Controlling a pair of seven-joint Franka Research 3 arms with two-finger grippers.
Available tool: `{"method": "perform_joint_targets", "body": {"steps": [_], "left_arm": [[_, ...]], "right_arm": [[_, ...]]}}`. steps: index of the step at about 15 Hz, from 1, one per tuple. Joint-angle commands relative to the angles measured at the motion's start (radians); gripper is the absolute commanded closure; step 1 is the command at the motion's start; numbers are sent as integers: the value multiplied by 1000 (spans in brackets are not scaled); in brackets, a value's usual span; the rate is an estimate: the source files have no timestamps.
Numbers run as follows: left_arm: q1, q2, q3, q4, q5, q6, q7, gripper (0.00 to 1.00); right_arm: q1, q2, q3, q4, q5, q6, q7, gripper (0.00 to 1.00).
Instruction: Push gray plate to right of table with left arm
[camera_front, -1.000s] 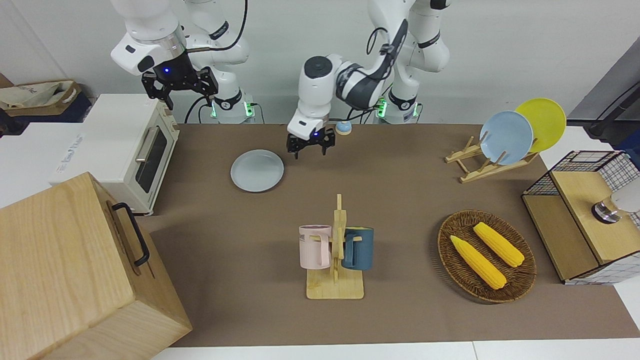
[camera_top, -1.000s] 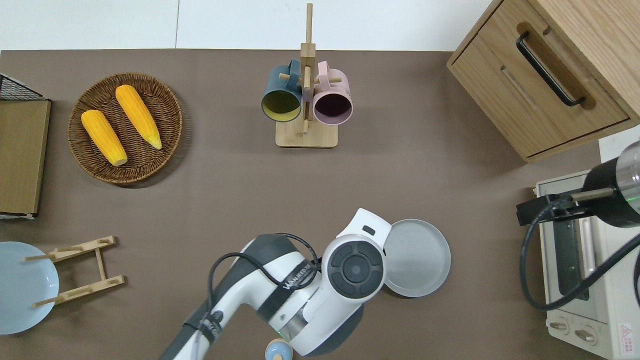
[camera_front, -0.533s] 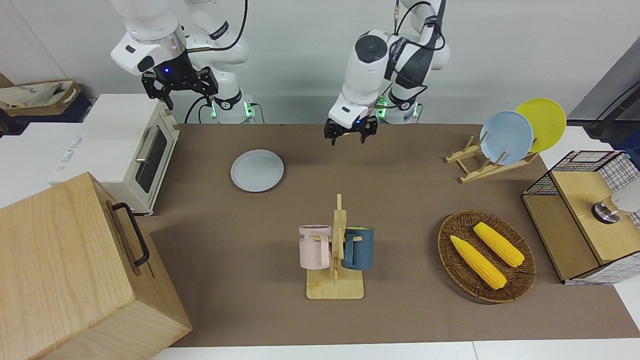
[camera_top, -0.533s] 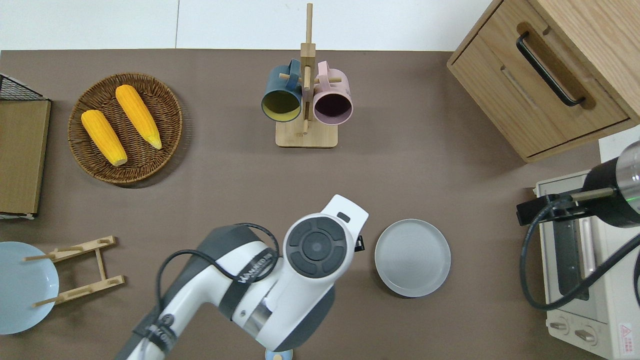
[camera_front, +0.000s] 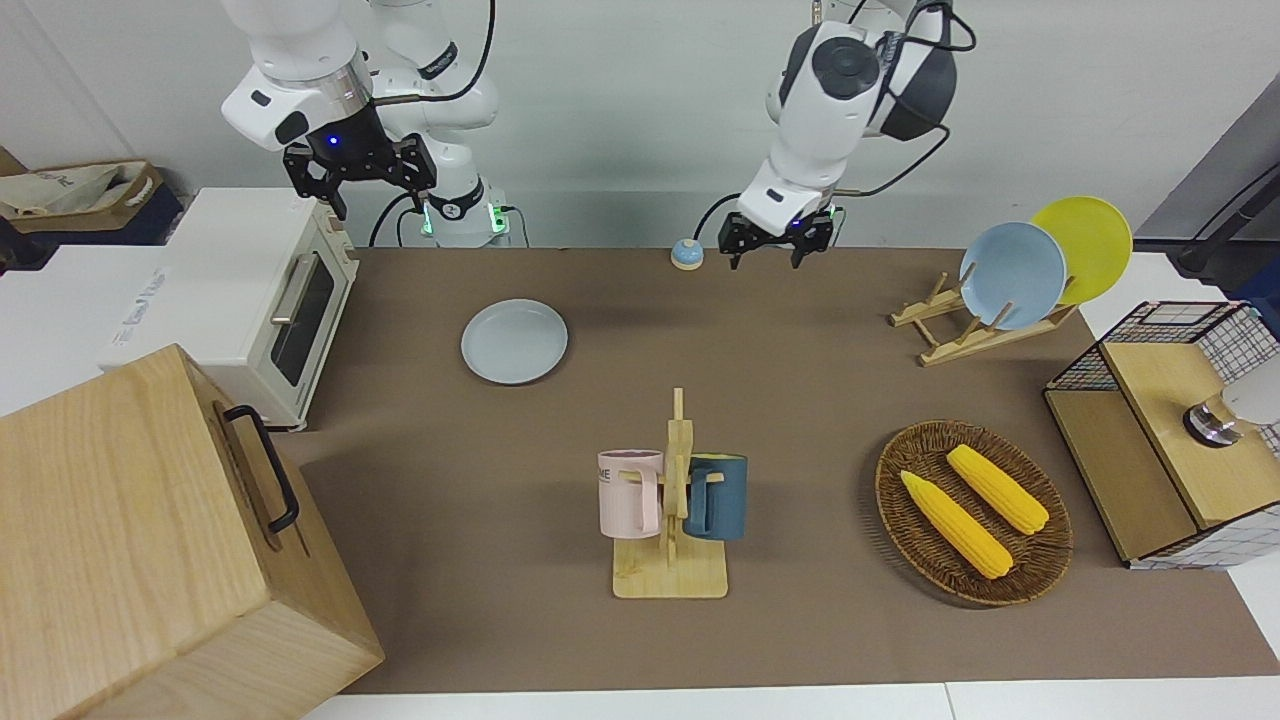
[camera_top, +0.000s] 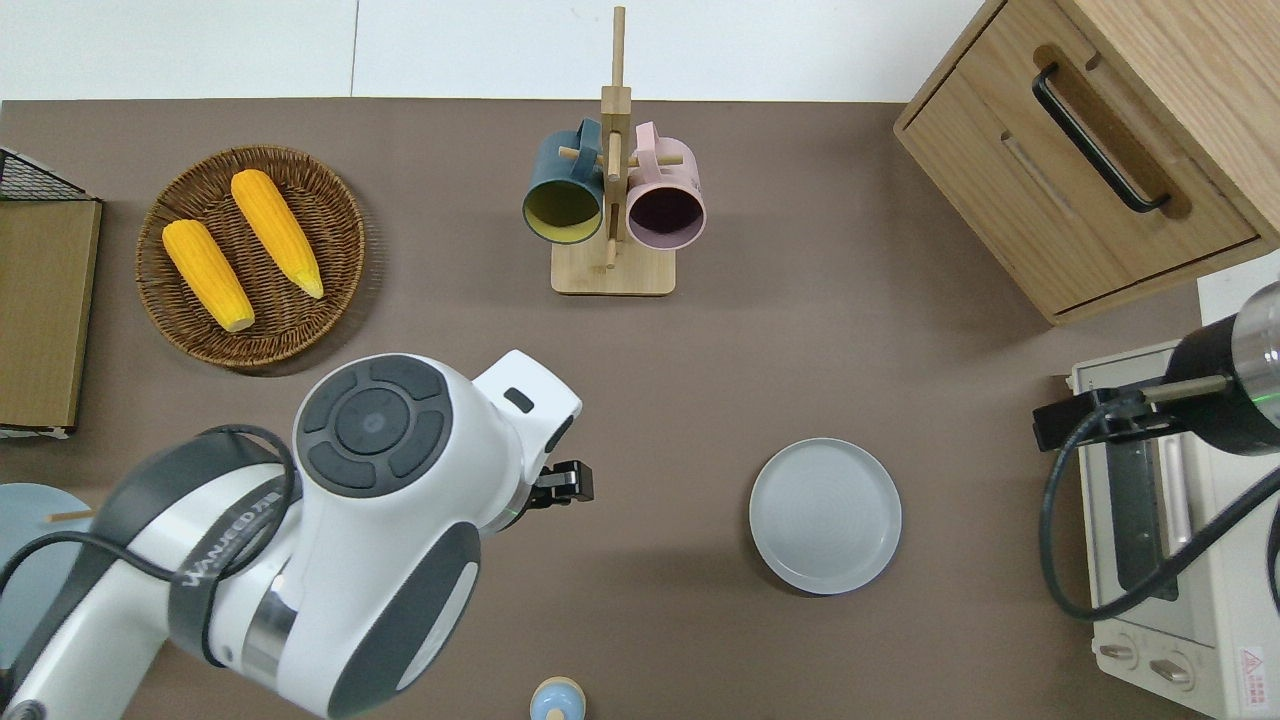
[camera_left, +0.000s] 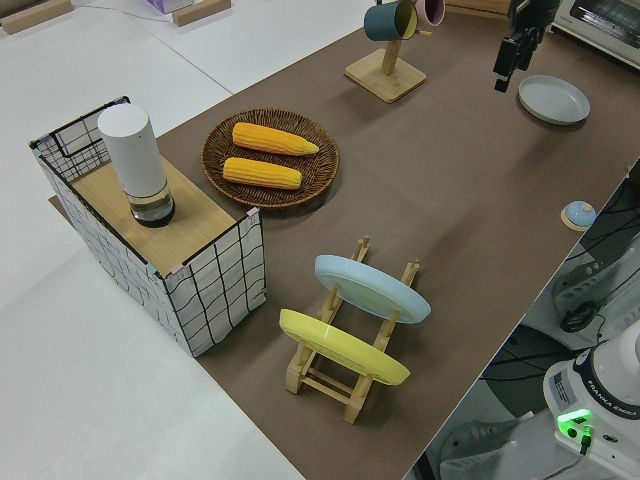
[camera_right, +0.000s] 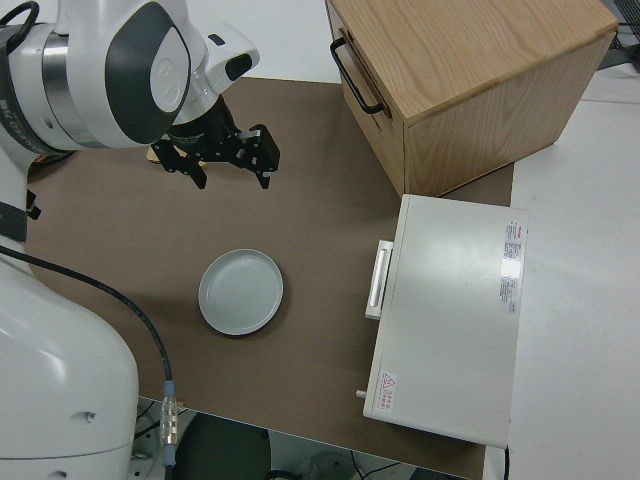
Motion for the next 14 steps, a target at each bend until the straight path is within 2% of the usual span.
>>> {"method": "perform_joint_targets", "body": {"steps": [1, 8, 10, 14], "left_arm": [[9, -46, 73, 7, 27, -77, 137, 11], [10, -80, 201, 13, 115, -109, 314, 9], [9, -83, 246, 39, 127, -116, 358, 9], [19, -83, 306, 79, 138, -140, 442, 9]], "right_arm": [[-19, -2, 16, 9, 4, -16, 12, 17], [-19, -2, 16, 9, 4, -16, 12, 17], [-19, -2, 16, 9, 4, -16, 12, 17], [-20, -2, 16, 9, 4, -16, 12, 17]]}}
